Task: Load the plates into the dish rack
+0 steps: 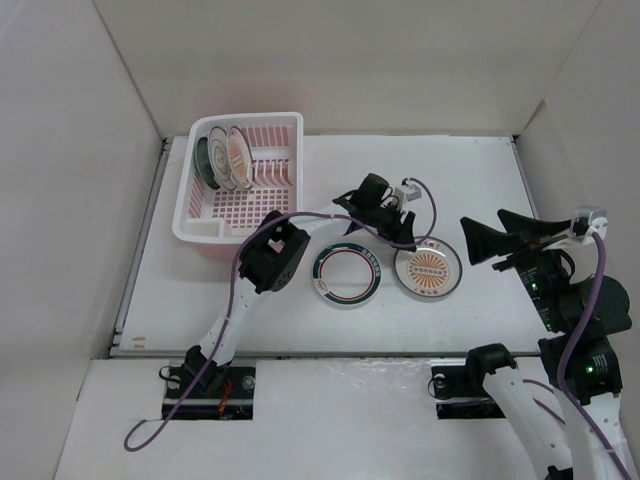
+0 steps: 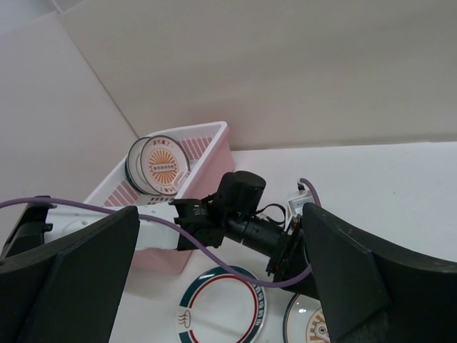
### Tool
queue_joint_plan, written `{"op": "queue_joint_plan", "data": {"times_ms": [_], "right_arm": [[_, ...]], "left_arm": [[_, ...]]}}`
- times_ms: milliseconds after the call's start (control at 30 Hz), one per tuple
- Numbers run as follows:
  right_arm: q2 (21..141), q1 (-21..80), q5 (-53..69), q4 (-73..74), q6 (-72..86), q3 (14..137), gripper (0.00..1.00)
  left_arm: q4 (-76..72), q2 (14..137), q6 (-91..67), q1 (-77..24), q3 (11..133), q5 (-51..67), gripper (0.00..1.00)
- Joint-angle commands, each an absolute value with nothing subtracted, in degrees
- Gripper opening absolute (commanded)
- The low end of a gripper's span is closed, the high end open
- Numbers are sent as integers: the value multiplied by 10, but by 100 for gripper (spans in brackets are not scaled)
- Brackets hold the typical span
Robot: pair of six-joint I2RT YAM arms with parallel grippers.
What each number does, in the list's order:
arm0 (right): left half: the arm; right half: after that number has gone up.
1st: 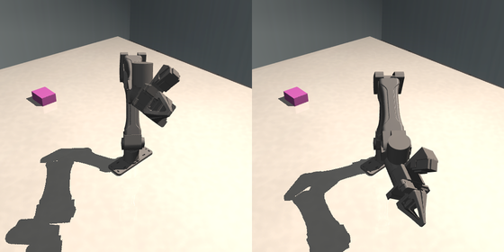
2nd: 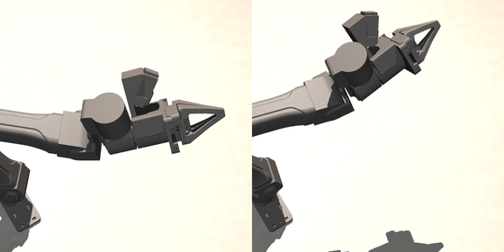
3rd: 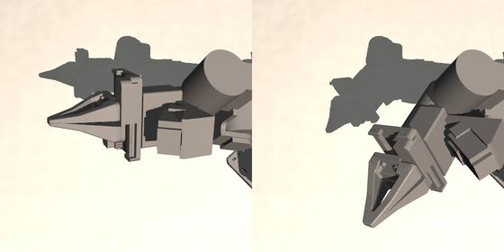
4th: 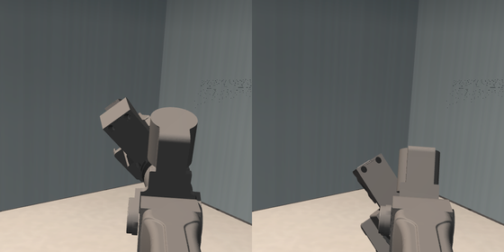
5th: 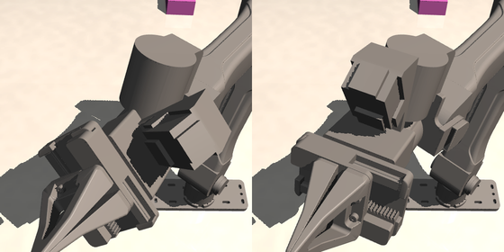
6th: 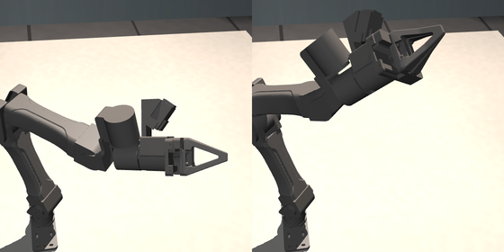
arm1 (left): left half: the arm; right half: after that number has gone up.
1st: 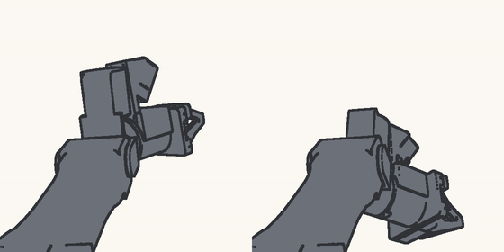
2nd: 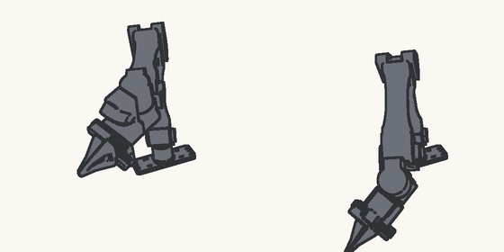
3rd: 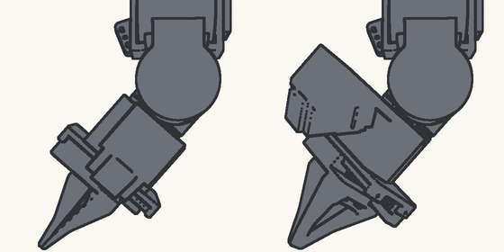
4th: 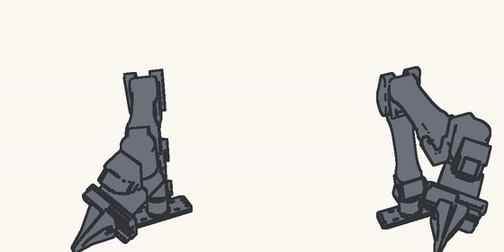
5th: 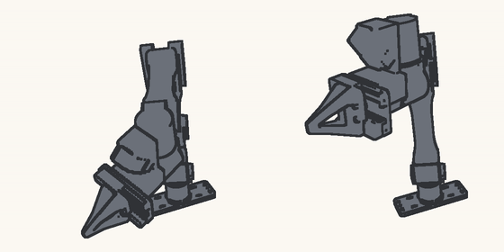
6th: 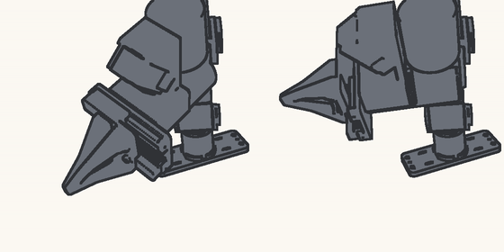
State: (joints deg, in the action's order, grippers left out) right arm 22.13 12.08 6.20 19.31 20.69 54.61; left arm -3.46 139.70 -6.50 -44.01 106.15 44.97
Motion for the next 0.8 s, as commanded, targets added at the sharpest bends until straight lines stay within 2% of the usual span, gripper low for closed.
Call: {"op": "queue_joint_plan", "data": {"times_ms": [0, 200, 267, 300, 400, 500, 600, 767], "right_arm": [[217, 126, 54, 187, 200, 567, 100], [217, 126, 54, 187, 200, 567, 100], [212, 126, 54, 187, 205, 567, 100], [212, 126, 54, 187, 205, 567, 100], [212, 126, 54, 187, 205, 567, 100], [212, 126, 54, 192, 205, 567, 100], [212, 126, 54, 192, 205, 567, 100], [212, 126, 54, 192, 205, 567, 100]], "left_arm": [[-7, 1365, -61, -447, 1037, 449, 50], [-2, 1365, -55, -447, 1037, 449, 34], [-2, 1365, -50, -447, 1037, 449, 34], [3, 1365, -50, -447, 1037, 444, 29], [4, 1365, -50, -447, 1037, 444, 26], [4, 1365, -50, -447, 1037, 439, 17], [4, 1370, -50, -447, 1037, 439, 2], [-2, 1370, -55, -447, 1037, 432, 0]]}}
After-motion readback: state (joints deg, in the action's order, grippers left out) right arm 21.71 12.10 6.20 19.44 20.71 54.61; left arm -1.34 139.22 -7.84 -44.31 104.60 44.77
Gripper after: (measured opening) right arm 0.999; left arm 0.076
